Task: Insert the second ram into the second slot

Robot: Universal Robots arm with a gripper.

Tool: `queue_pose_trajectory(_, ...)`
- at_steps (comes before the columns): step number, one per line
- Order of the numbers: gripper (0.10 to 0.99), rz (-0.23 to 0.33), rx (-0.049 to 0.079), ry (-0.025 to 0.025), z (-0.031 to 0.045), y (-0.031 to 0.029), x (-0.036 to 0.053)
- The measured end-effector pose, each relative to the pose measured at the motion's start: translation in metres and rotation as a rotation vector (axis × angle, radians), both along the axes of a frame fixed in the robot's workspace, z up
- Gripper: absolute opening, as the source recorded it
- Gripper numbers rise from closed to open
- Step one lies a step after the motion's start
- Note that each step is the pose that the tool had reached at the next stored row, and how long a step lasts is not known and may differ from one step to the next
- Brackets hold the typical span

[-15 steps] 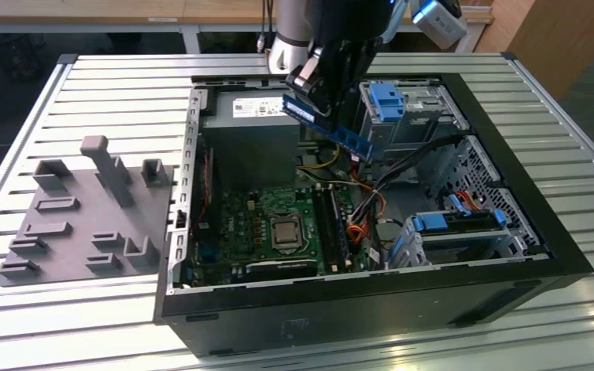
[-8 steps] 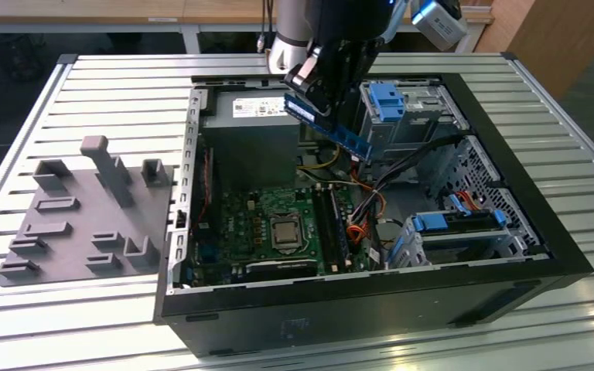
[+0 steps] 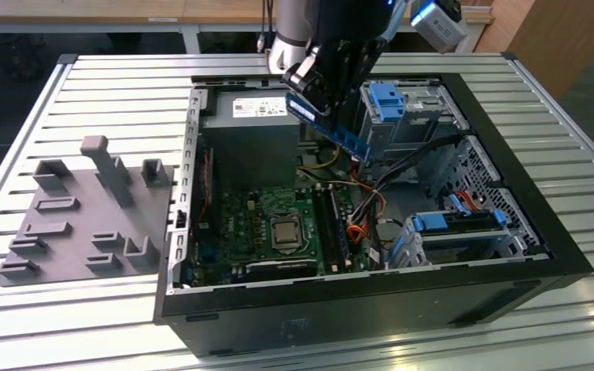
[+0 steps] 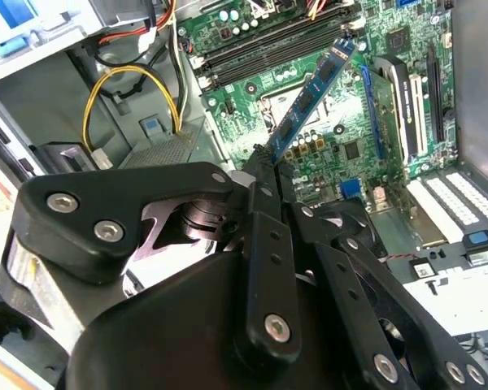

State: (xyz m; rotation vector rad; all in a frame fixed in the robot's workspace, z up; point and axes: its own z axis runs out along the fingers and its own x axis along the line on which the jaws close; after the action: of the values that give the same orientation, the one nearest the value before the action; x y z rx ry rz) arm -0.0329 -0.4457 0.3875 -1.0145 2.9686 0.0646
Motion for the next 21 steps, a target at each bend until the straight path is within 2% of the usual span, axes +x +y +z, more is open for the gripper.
queue_pose_trajectory(5,0.137,-0.048,0.0,0.0,0.0,0.0,0.0)
queue_pose_trajectory(11,0.137,-0.151,0.0,0.0,-0.0003,0.0,0.0)
queue_pose_trajectory(21,0.137,-0.266,0.0,0.0,-0.0005,0.0,0.0)
